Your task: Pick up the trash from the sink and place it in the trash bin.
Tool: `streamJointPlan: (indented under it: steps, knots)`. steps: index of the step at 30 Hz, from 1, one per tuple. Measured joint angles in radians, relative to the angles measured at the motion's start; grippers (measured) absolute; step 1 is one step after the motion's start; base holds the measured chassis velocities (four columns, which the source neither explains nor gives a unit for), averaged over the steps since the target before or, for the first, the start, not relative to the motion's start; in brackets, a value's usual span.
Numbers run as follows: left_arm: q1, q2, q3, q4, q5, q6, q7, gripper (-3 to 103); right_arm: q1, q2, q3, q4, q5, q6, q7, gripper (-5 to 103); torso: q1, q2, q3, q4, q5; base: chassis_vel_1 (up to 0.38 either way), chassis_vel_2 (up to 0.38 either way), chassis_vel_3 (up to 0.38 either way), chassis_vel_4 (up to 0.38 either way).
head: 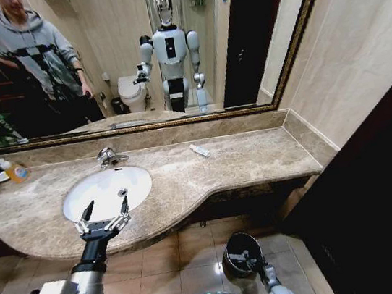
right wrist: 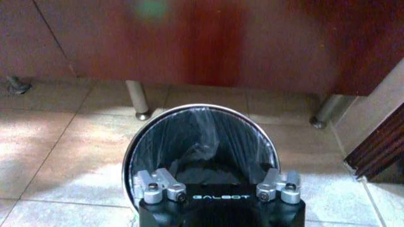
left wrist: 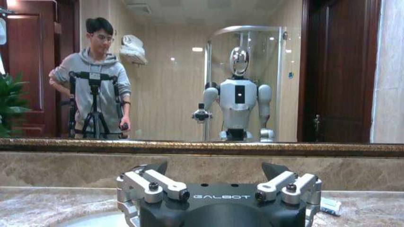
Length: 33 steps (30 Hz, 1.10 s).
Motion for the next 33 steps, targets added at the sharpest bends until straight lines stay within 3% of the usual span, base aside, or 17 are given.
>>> streamJointPlan:
  steps: [3,7,15,18,21,23,24,27,33]
  knots:
    - [0.000,0.000,0.000,0.000,0.000,0.000,0.000,100,-0.025,0.000,0.000,0.020,-0.001,0.001,-0.001,94,0.000,0.000,0.000,0.0000,0.0000,0.000,0.000,0.000,0.000]
    - [0.000,0.000,0.000,0.000,0.000,0.000,0.000,100,-0.048,-0.005,-0.003,0.050,-0.004,0.001,-0.002,99,0.000,0.000,0.000,0.0000,-0.0001,0.000,0.000,0.000,0.000]
    - [0.000,0.000,0.000,0.000,0.000,0.000,0.000,100,-0.130,-0.015,-0.008,0.164,-0.007,0.013,-0.006,100,0.000,0.000,0.000,0.0000,0.0000,0.000,0.000,0.000,0.000]
    - [0.000,0.000,0.000,0.000,0.000,0.000,0.000,100,-0.236,-0.032,-0.021,0.344,-0.020,0.115,-0.002,100,0.000,0.000,0.000,0.0000,-0.0001,0.000,0.000,0.000,0.000]
    - [0.000,0.000,0.000,0.000,0.000,0.000,0.000,100,-0.288,-0.039,-0.023,0.448,-0.015,0.143,0.001,100,0.000,0.000,0.000,-0.0001,0.0002,0.000,0.000,0.000,0.000]
    - [0.000,0.000,0.000,0.000,0.000,0.000,0.000,100,-0.379,-0.053,-0.010,0.656,0.013,0.148,-0.023,100,0.000,0.000,0.000,0.0001,-0.0001,0.000,0.000,0.000,0.000]
    - [0.000,0.000,0.000,0.000,0.000,0.000,0.000,100,-0.379,-0.053,-0.010,0.656,0.013,0.148,-0.023,100,0.000,0.000,0.000,0.0001,-0.0001,0.000,0.000,0.000,0.000]
    - [0.000,0.000,0.000,0.000,0.000,0.000,0.000,100,-0.498,-0.058,0.015,0.871,0.046,0.148,-0.057,100,0.000,0.000,0.000,0.0001,0.0000,0.000,0.000,0.000,0.000]
    - [0.000,0.000,0.000,0.000,0.000,0.000,0.000,100,-0.652,-0.061,0.016,1.082,0.086,0.140,-0.078,100,0.000,0.000,0.000,-0.0002,-0.0001,0.000,0.000,0.000,0.000]
